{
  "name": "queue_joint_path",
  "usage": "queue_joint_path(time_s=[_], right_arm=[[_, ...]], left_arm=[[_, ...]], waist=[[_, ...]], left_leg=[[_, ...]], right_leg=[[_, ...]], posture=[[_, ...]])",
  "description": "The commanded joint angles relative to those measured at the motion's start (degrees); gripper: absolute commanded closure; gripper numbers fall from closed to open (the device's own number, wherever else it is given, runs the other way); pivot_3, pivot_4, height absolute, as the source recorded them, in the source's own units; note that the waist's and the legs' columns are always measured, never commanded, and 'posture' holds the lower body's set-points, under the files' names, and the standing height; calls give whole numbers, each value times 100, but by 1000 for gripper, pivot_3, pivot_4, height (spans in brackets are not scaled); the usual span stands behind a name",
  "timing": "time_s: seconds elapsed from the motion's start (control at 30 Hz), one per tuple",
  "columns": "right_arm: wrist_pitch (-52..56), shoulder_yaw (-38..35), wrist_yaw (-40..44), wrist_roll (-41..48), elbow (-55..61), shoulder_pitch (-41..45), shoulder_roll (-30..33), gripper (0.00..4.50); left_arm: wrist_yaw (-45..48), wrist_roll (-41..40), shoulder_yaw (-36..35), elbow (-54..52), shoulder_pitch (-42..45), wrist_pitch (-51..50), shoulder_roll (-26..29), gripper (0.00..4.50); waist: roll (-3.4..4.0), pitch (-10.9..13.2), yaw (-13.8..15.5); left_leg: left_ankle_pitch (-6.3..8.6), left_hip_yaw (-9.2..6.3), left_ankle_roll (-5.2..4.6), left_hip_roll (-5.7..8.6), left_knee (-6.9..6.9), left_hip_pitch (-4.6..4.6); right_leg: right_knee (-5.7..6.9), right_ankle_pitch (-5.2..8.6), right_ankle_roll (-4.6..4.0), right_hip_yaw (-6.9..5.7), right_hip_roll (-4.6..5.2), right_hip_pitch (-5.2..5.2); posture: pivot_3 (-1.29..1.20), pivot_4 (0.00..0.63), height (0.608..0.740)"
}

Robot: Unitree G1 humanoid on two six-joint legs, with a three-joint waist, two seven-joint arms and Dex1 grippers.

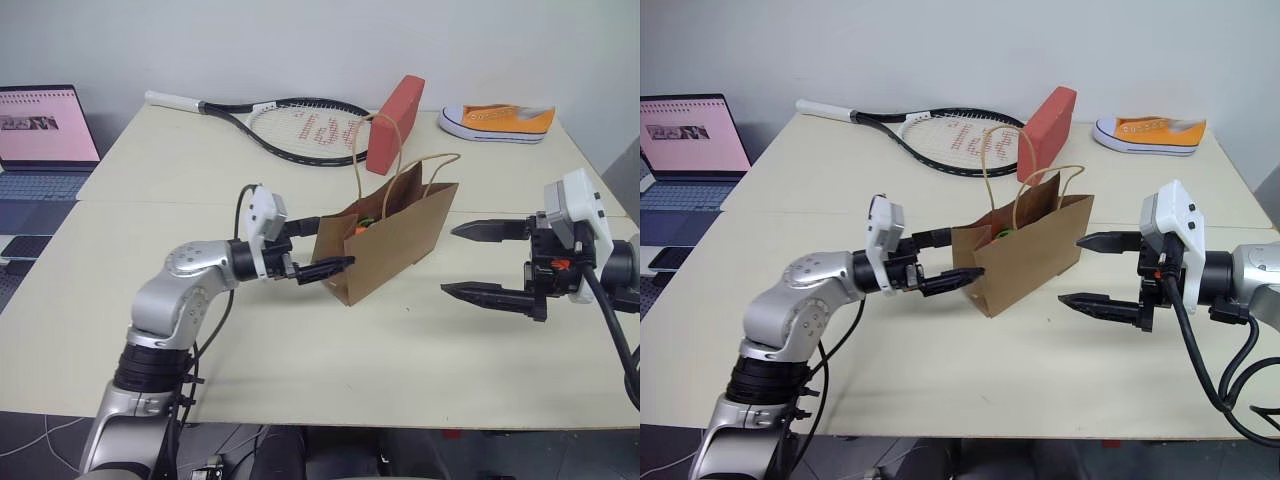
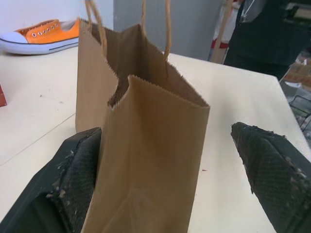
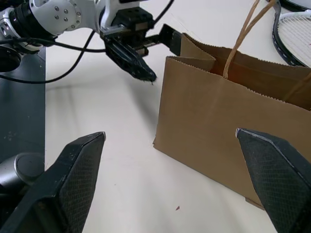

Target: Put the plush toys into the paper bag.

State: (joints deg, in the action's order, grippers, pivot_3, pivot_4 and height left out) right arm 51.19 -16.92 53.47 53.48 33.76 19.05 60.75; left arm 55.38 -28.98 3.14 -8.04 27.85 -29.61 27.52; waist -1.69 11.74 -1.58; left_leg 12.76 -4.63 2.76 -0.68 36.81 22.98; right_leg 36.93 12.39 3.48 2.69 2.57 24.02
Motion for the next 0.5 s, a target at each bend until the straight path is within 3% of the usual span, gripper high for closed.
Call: queue_joint_path(time_s=[0.03,0.4,0.5], right_arm=[[-75,-166,-33,78,155,-25,48,0],[-159,-89,-44,27,193,-41,24,0],[-210,-67,-52,-7,204,-36,6,0]], left_arm=[[-383,228,90,-176,-63,202,-192,18],[-920,703,271,273,-12,696,-757,18],[-848,697,237,435,36,902,-853,602]], waist=[[0,0,2],[0,0,6],[0,0,6]], left_leg=[[0,0,0,0,0,0],[0,0,0,1,2,0],[0,0,0,1,2,0]], right_leg=[[1,0,1,0,0,0],[0,-1,1,0,0,-1],[0,-1,1,0,0,0]], posture=[[0,150,740],[0,150,740],[0,150,740]])
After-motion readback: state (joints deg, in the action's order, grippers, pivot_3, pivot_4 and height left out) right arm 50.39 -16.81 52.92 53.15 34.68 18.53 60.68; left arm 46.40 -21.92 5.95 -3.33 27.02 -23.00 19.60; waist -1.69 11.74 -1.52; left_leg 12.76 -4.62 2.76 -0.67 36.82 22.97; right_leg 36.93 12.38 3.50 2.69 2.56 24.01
